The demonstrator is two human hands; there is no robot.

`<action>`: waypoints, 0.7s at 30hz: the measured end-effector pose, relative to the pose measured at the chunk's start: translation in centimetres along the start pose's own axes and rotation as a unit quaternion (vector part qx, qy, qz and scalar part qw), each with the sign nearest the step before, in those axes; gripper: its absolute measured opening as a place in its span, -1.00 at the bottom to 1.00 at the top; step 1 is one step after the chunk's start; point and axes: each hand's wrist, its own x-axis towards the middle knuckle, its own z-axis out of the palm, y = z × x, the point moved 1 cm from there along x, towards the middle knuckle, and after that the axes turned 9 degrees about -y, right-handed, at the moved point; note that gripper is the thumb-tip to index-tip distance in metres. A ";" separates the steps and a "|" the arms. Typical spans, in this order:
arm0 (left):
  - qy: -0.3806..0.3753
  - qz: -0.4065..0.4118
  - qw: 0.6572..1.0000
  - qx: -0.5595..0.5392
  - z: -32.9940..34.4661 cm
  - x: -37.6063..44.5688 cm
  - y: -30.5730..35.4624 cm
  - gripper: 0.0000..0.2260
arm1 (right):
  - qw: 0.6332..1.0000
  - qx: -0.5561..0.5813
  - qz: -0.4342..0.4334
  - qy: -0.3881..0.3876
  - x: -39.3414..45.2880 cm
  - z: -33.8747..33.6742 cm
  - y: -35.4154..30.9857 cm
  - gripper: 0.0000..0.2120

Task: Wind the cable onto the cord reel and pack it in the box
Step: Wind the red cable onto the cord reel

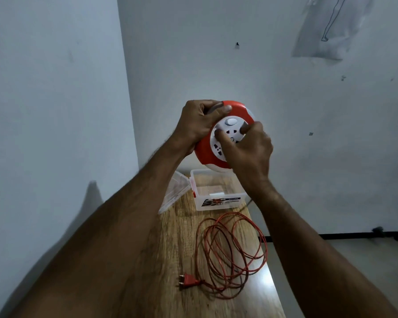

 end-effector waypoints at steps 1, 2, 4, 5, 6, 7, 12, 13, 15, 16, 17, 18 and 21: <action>0.003 0.002 1.000 0.009 0.0 0.1 0.0 -0.70 | 0.995 0.073 0.061 -0.019 0.0 0.3 0.0 -0.38; 0.005 0.002 1.000 0.016 0.0 0.0 -0.1 -0.70 | 0.984 0.141 0.107 -0.034 -0.1 0.5 0.1 -0.41; 0.007 -0.001 1.000 0.017 0.0 -0.1 -0.4 -0.70 | 0.951 0.244 0.184 -0.052 -0.4 0.8 0.0 -0.54; 0.006 -0.003 1.000 0.014 0.1 -0.2 -0.6 -0.71 | 0.925 0.295 0.231 -0.055 -0.6 0.9 -0.3 -0.56; 0.004 -0.004 1.000 0.013 0.2 -0.3 -0.8 -0.73 | 0.890 0.353 0.282 -0.060 -0.9 0.9 -0.6 -0.54; 0.002 -0.006 1.000 0.012 0.3 -0.4 -1.0 -0.73 | 0.847 0.412 0.331 -0.062 -1.0 0.9 -0.9 -0.53; -0.009 -0.012 1.000 0.013 0.6 -0.3 -1.3 -0.71 | 0.716 0.553 0.415 -0.096 -1.1 0.0 -1.6 -0.62; -0.004 -0.014 1.000 0.000 0.4 -0.3 -1.3 -0.73 | 0.769 0.510 0.369 -0.109 -1.3 -0.4 -1.7 -0.70; 0.004 -0.016 1.000 -0.021 0.0 -0.3 -1.3 -0.77 | 0.945 0.269 0.165 -0.082 -1.7 -1.0 -1.1 -0.79; 0.005 -0.017 1.000 -0.023 -0.2 -0.3 -1.2 -0.79 | 0.992 0.112 0.026 -0.043 -1.7 -1.4 -0.7 -0.80; 0.005 -0.017 1.000 -0.021 -0.3 -0.2 -1.1 -0.79 | 0.996 -0.009 -0.089 -0.023 -1.7 -1.7 -0.5 -0.79; 0.003 -0.017 1.000 -0.016 -0.4 -0.2 -1.0 -0.79 | 0.980 -0.091 -0.173 -0.027 -1.7 -1.9 -0.3 -0.77; -0.008 -0.012 1.000 -0.013 -0.2 -0.2 -0.9 -0.75 | 0.933 -0.228 -0.251 -0.117 -1.7 -2.4 0.2 -0.63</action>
